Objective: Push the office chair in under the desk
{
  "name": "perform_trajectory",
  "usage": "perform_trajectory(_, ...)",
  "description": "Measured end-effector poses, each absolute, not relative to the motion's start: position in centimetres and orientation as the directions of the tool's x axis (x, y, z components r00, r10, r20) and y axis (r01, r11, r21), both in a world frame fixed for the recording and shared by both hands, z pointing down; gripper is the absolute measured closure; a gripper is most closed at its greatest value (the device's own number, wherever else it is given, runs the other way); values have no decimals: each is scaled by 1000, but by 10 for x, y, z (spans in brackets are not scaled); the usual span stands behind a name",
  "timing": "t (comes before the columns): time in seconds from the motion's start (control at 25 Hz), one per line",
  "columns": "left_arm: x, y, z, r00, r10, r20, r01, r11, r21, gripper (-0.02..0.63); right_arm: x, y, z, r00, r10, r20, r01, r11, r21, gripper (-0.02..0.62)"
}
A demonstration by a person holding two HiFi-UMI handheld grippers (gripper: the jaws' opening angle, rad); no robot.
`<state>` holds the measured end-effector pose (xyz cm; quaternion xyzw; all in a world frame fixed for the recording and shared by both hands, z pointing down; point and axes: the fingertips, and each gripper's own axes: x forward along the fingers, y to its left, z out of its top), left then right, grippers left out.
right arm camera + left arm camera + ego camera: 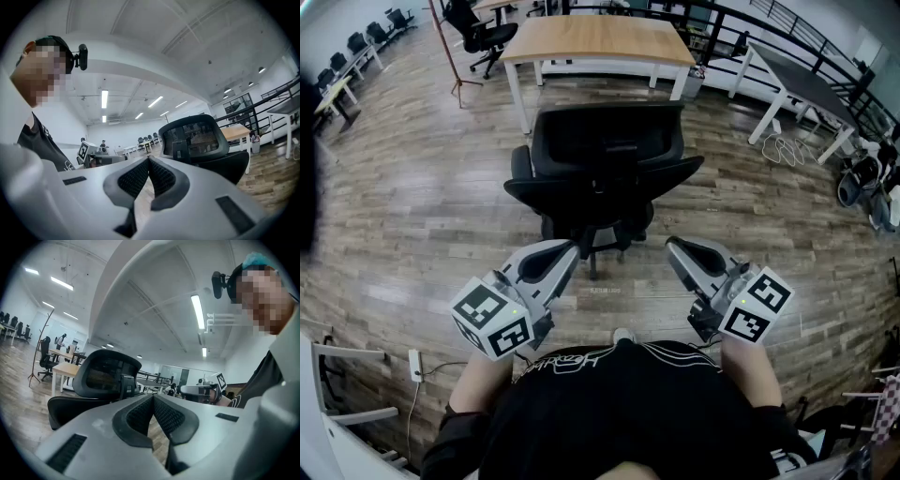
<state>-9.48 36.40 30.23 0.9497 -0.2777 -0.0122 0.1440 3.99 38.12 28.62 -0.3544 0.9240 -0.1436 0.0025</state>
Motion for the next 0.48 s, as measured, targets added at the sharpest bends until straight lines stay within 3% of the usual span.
perform_trajectory(0.48, -94, 367, 311, 830, -550, 89, -553, -795, 247, 600, 48, 380, 294, -740, -664, 105, -661, 690, -294, 555)
